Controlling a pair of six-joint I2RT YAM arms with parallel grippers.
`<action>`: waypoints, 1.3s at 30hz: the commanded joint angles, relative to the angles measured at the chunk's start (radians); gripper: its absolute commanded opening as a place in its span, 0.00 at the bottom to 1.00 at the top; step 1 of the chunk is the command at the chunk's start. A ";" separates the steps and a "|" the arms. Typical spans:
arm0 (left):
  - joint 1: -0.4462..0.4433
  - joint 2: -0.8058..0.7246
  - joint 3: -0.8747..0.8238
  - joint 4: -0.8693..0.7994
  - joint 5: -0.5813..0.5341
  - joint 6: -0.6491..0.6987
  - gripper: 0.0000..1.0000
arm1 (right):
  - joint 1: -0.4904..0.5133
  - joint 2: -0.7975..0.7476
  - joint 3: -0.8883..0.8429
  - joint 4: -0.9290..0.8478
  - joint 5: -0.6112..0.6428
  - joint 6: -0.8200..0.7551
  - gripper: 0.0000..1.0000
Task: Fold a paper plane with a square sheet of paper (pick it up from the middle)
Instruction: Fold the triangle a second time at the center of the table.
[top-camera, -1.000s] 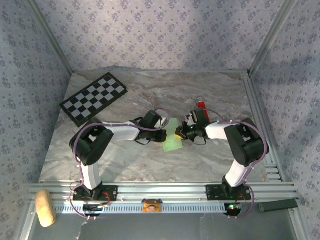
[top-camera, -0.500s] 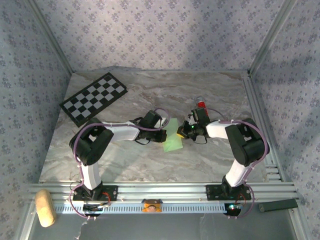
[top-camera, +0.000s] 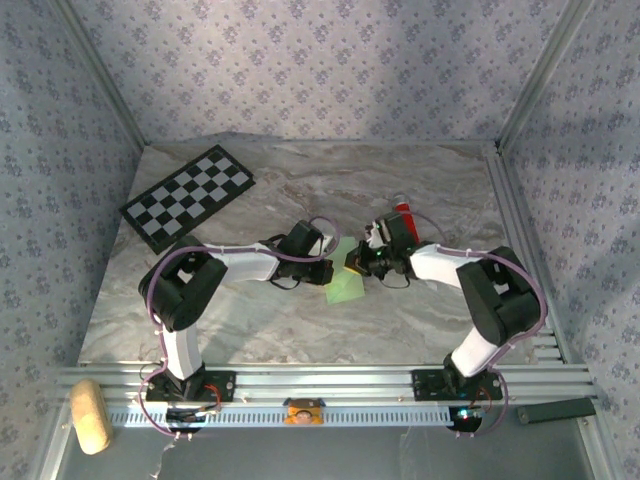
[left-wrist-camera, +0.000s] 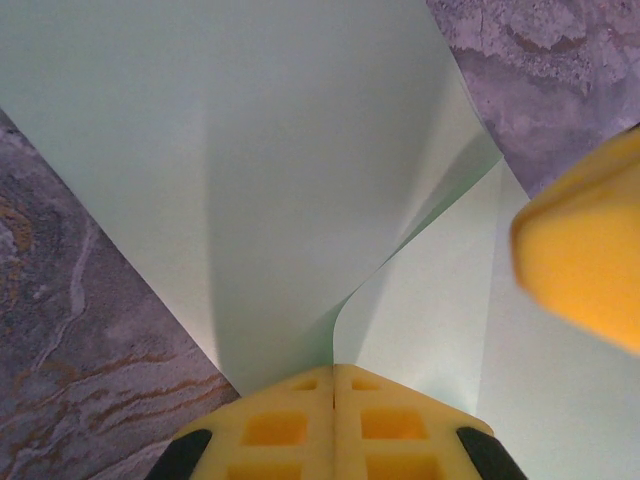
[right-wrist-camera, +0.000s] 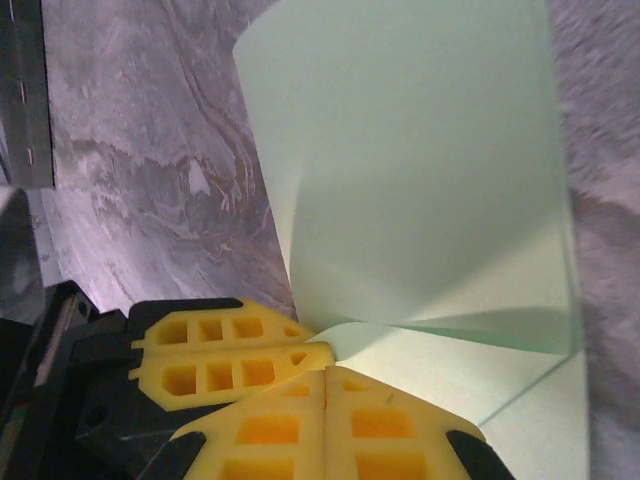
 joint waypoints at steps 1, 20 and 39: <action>0.009 0.033 -0.016 -0.096 -0.021 0.012 0.00 | 0.012 0.035 -0.010 0.023 -0.018 0.017 0.03; 0.009 -0.060 0.019 -0.168 -0.129 -0.027 0.21 | 0.008 0.085 -0.107 0.027 0.079 0.014 0.00; -0.065 -0.166 0.012 -0.056 0.155 -0.261 0.06 | 0.006 0.085 -0.093 0.005 0.091 0.031 0.00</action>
